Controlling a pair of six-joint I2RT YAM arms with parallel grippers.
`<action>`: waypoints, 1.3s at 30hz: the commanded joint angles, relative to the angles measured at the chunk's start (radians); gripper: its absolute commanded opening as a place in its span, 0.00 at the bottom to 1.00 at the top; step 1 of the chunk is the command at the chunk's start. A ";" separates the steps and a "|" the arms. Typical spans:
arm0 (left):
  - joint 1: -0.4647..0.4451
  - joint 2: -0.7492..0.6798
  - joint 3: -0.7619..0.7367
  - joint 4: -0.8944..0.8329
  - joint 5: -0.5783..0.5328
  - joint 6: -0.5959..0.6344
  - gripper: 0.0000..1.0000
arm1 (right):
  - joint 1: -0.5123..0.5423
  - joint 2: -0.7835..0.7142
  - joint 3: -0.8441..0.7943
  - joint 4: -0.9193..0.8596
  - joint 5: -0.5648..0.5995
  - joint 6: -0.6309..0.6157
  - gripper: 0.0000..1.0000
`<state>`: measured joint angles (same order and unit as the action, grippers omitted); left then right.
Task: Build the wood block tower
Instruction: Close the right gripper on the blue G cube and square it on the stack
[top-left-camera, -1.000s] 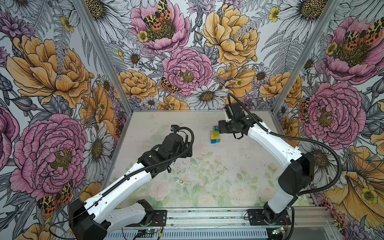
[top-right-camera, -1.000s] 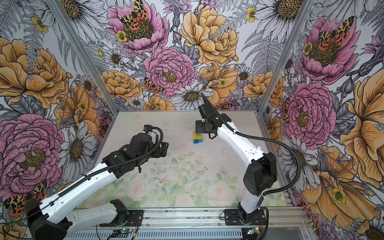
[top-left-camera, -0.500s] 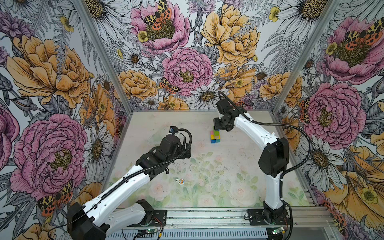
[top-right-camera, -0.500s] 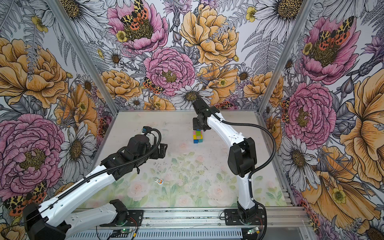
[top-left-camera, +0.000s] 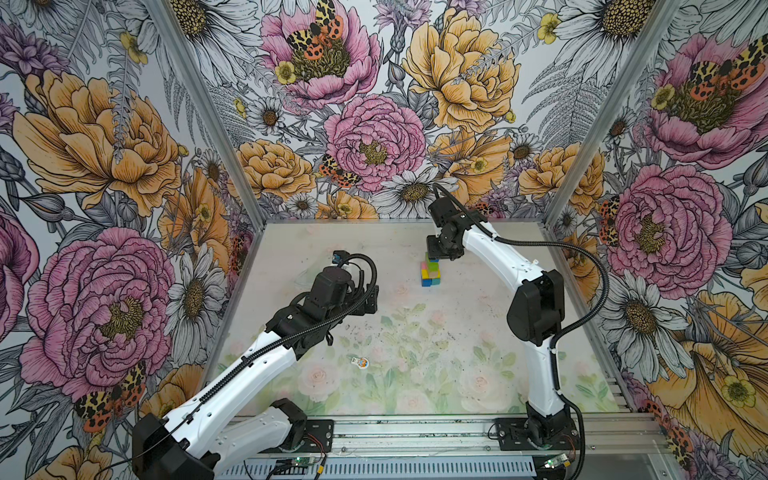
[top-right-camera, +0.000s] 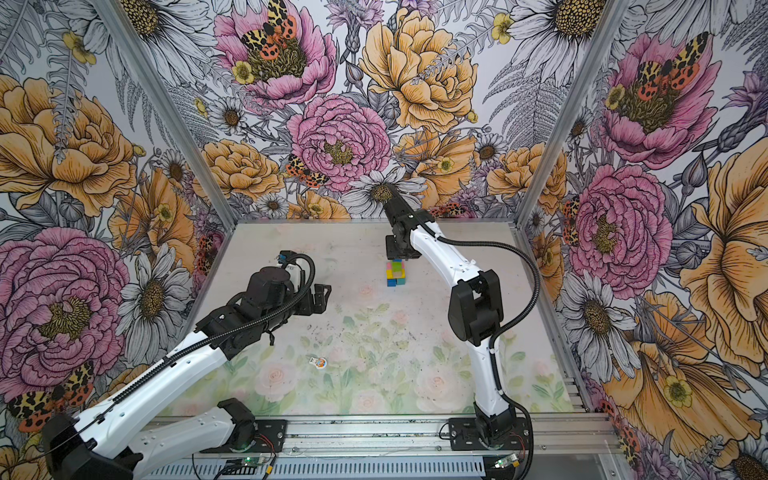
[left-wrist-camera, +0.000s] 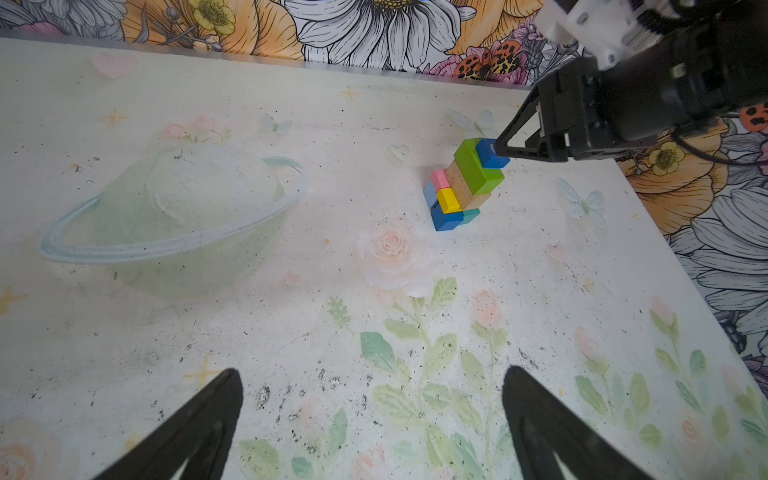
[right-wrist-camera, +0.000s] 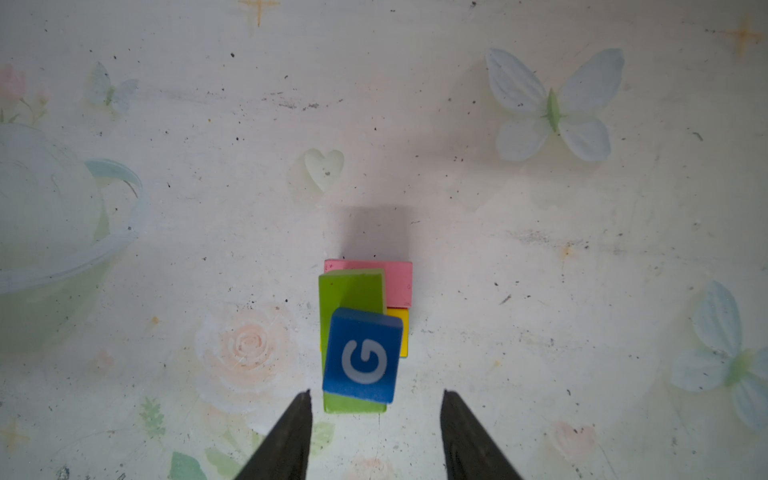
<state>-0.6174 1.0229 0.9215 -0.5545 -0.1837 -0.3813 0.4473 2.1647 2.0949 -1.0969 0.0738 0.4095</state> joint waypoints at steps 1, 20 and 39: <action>0.008 -0.009 -0.011 0.030 0.030 0.022 0.99 | -0.004 0.023 0.043 -0.010 -0.013 -0.006 0.52; 0.028 -0.020 -0.024 0.030 0.043 0.022 0.99 | -0.008 0.079 0.104 -0.027 -0.029 -0.002 0.46; 0.063 -0.039 -0.036 0.028 0.062 0.016 0.99 | -0.007 0.122 0.159 -0.069 -0.022 -0.011 0.36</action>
<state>-0.5644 0.9947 0.8944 -0.5415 -0.1436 -0.3813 0.4435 2.2669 2.2246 -1.1530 0.0517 0.4088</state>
